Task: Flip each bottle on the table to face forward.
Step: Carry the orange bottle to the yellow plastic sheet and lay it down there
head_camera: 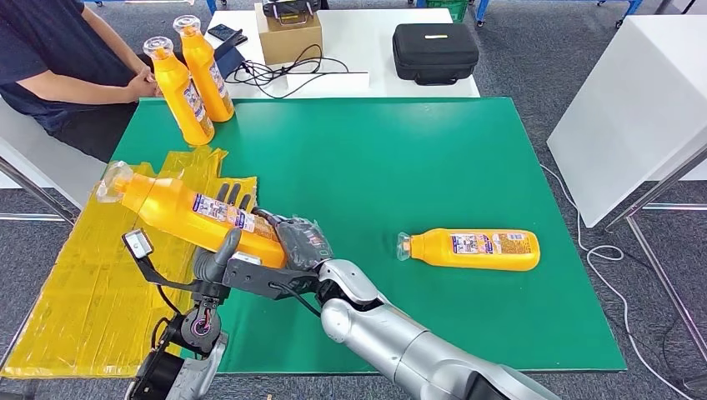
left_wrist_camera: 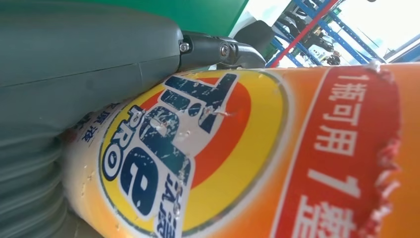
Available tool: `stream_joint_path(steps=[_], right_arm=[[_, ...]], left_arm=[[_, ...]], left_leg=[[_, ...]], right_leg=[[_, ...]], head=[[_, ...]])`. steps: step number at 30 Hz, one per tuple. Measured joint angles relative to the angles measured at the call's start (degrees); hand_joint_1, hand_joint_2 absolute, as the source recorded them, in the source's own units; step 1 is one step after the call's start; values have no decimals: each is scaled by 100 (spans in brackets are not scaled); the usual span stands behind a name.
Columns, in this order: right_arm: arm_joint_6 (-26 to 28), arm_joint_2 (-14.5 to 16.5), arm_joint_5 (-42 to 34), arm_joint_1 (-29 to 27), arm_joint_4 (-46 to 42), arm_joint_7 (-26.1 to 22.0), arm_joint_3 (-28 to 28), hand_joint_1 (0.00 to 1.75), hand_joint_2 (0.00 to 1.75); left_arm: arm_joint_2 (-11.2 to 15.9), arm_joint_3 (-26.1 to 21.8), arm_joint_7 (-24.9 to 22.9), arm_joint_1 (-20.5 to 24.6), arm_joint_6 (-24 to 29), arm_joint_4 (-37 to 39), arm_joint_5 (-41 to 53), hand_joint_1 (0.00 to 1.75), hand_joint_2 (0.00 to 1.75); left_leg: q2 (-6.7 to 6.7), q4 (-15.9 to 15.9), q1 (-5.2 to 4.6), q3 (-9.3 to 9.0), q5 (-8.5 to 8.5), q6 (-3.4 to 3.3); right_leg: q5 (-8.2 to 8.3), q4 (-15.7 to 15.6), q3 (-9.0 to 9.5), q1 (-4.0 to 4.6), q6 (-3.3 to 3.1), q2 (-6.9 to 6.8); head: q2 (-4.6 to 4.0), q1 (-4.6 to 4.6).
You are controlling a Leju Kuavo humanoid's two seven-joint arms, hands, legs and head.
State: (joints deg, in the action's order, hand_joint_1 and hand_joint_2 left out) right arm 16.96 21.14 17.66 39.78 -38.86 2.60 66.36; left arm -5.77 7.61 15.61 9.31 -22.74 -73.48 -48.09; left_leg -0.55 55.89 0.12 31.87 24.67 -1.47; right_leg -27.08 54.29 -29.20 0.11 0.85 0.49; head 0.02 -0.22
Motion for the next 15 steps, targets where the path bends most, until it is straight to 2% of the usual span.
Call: stream_joint_path(steps=[2, 15], right_arm=[[0, 0, -1, -2, 0, 0, 0, 175, 175], [0, 0, -52, 16, 57, -107, -14, 175, 175]], left_arm=[[0, -4, 0, 0, 3, 0, 0, 175, 175], [0, -9, 128, 7, 47, 2, 5, 175, 175]], left_leg=[[0, 0, 0, 0, 0, 0], [2, 0, 0, 0, 0, 0]], right_leg=[[0, 0, 0, 0, 0, 0], [0, 0, -1, 0, 0, 2]], head=[[0, -1], [0, 0]])
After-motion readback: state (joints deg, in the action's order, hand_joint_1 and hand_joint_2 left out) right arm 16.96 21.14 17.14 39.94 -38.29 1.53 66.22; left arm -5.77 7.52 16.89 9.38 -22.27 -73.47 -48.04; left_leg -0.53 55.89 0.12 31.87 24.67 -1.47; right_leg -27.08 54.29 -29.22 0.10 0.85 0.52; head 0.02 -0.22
